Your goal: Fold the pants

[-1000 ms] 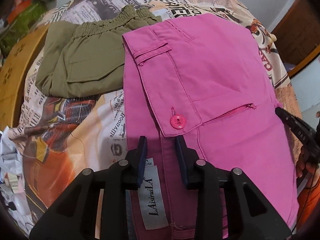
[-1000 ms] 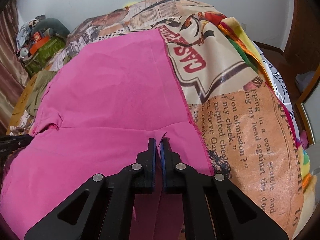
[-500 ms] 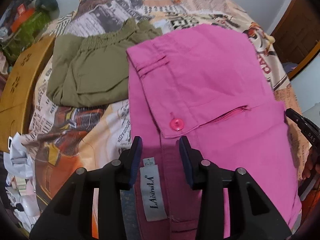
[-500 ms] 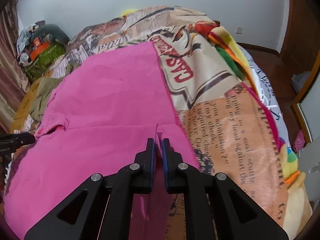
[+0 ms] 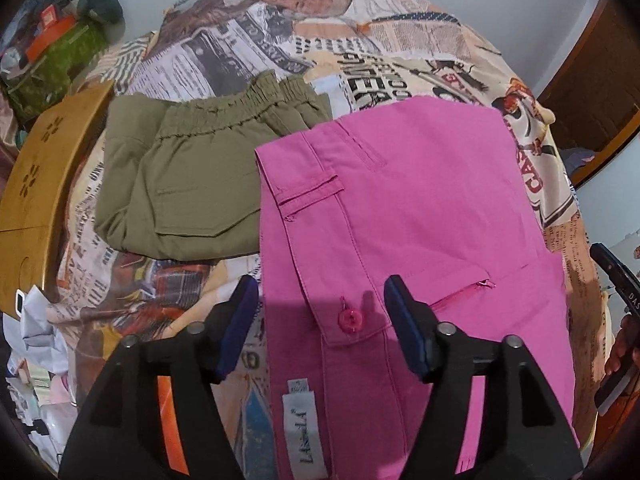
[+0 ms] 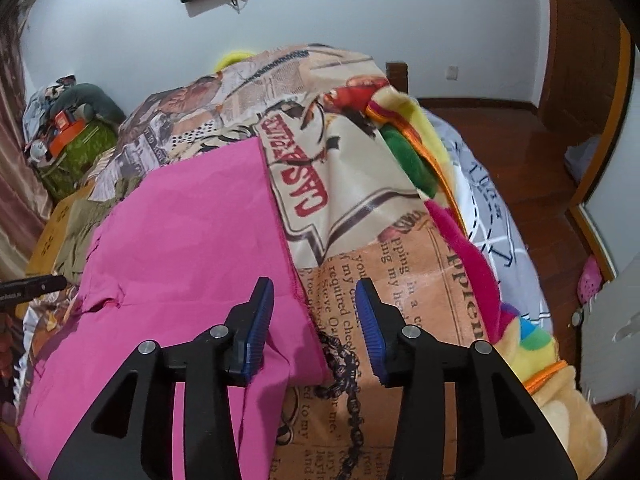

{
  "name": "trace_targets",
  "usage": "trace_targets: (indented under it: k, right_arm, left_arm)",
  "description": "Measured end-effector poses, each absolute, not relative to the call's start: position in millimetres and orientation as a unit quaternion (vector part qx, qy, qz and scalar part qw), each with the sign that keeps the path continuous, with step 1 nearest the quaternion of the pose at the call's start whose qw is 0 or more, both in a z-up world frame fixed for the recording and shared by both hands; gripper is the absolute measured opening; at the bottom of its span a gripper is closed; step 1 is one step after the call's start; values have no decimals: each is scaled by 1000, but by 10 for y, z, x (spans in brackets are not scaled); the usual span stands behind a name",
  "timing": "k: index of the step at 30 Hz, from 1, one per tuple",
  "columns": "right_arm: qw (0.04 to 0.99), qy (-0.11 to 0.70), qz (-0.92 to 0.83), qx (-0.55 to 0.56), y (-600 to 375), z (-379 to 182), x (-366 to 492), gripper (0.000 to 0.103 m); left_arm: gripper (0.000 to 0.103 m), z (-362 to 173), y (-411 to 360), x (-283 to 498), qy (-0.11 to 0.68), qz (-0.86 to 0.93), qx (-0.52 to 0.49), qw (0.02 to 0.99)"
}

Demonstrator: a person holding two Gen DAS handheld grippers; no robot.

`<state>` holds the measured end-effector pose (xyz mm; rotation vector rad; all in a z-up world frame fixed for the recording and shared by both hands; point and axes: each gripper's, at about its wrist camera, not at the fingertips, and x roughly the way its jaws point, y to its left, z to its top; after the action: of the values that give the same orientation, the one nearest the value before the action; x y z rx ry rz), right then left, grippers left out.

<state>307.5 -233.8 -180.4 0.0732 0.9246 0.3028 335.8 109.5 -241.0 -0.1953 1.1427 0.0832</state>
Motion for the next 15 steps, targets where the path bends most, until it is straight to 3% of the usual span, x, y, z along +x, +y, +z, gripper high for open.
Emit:
trace_targets:
  k: [8, 15]
  right_arm:
    - [848, 499, 164, 68, -2314, -2178, 3167, 39]
    - [817, 541, 195, 48, -2100, -2421, 3168, 39]
  left_arm:
    - [68, -2759, 987, 3511, 590, 29, -99, 801]
    - [68, -2857, 1003, 3532, 590, 18, -128, 797]
